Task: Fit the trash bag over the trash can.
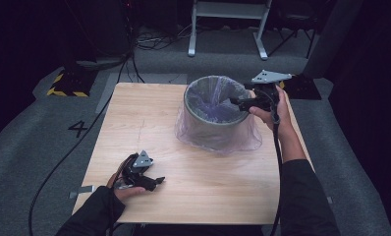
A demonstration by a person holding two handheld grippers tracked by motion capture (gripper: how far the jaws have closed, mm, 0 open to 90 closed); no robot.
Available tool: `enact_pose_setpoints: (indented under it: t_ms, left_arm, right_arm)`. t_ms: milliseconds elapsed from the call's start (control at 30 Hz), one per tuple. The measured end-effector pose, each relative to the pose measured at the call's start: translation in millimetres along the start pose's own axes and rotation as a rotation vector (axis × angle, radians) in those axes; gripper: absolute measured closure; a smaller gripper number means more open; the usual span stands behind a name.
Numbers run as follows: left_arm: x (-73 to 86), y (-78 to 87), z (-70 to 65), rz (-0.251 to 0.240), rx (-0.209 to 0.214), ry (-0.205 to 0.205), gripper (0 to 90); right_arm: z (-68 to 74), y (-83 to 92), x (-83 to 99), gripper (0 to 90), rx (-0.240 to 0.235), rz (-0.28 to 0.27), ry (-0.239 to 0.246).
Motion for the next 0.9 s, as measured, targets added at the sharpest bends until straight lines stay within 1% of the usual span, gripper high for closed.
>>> enact_pose_setpoints:
  t_ms: [33,100,133,233,367,533,600,700,767,833,900]
  left_arm:
    - [0.0,0.0,0.0,0.000,0.000,0.000,14.8]
    - [0.0,0.0,0.0,0.000,0.000,0.000,14.8]
    - [0.0,0.0,-0.1,0.000,0.001,0.002,14.8]
    - [0.0,0.0,-0.1,0.000,0.001,0.002,14.8]
    - [0.0,0.0,-0.1,0.000,0.001,0.002,14.8]
    - [0.0,0.0,0.0,0.000,0.000,0.000,14.8]
    - [0.0,0.0,0.0,0.000,0.000,0.000,14.8]
    - [0.0,-0.1,-0.1,-0.001,0.001,0.002,14.8]
    - [0.0,0.0,0.0,0.000,0.001,0.000,14.8]
    - [0.0,0.0,0.0,0.000,0.001,0.000,14.8]
    - [0.0,-0.1,-0.1,-0.001,0.001,0.001,14.8]
  right_arm:
    - [1.4,-3.3,-0.6,22.3,-0.004,0.008,0.007]
    - [3.6,-10.5,-1.4,22.2,0.011,0.032,0.030]
    - [4.2,-14.1,-1.4,22.1,0.011,0.037,0.034]
    - [4.9,-24.9,-0.4,22.0,0.003,0.051,0.021]
    - [6.1,-37.1,2.6,21.4,-0.008,0.083,0.021]
    - [9.4,-43.9,3.8,20.8,-0.025,0.103,0.023]
    - [10.3,-45.1,4.3,20.8,-0.040,0.118,0.027]
    - [10.3,-46.1,5.4,21.3,-0.037,0.136,0.032]
    - [10.7,-46.1,6.3,22.0,-0.055,0.140,0.035]
    - [10.8,-47.4,7.4,22.6,-0.056,0.159,0.043]
    - [11.2,-48.9,8.8,22.9,-0.067,0.175,0.051]
Point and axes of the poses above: each handheld gripper's, and its own axes: y roughly backward along the jaws, x roughly out of its underside, z roughly to its left, the point moved 2 cm from there along -y, roughly forward along the jaws
